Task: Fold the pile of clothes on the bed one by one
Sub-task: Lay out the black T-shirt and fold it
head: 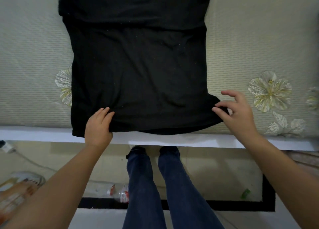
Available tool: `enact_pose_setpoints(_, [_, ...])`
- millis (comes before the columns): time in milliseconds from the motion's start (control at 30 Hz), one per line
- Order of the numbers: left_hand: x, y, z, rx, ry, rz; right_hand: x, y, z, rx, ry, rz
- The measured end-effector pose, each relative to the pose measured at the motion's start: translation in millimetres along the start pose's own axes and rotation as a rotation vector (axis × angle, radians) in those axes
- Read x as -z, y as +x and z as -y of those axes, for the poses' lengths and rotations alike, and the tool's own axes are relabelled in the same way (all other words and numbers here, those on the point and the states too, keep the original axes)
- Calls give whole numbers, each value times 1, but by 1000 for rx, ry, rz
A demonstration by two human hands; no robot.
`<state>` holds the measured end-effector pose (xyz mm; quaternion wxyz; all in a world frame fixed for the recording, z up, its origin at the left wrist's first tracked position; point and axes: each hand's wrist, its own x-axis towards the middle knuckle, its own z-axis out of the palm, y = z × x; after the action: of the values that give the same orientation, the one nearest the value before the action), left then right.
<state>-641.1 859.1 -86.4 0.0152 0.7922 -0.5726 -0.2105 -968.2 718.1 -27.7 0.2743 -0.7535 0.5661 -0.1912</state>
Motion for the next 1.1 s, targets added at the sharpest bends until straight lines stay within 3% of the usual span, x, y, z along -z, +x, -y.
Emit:
enact_pose_setpoints(67, [7,2,2,57,-57,-5,0,2,7,180,-102,143])
enact_pose_setpoints(167, [14,5,1,130,-126,-18,-2,5,3,270,-301,419])
enact_pose_setpoints(233, [19,6,2,166,-188,-29,-9,9,-6,251,-400,543])
enact_pose_setpoints(300, [24,7,3,218,-272,-36,-14,11,-13,70,-371,574])
enact_pose_setpoints(400, [29,4,5,304,-331,-71,-16,22,-14,-25,-435,531])
enact_pose_setpoints(467, [31,-1,8,251,-228,-66,-9,29,-7,194,-484,458])
enact_pose_setpoints(567, [32,-14,6,26,-114,-80,3,26,-4,556,-634,275])
enact_pose_setpoints(767, [36,-35,-2,-170,69,-188,8,-16,-6,586,-678,152])
enact_pose_setpoints(867, [31,-49,-1,-215,76,-77,7,-54,-5,613,-649,254])
enact_pose_setpoints(1033, [35,-78,24,-105,74,309,18,-110,6,485,-765,385])
enact_pose_setpoints(1100, [47,-91,28,-76,93,392,22,-128,15,469,-793,383])
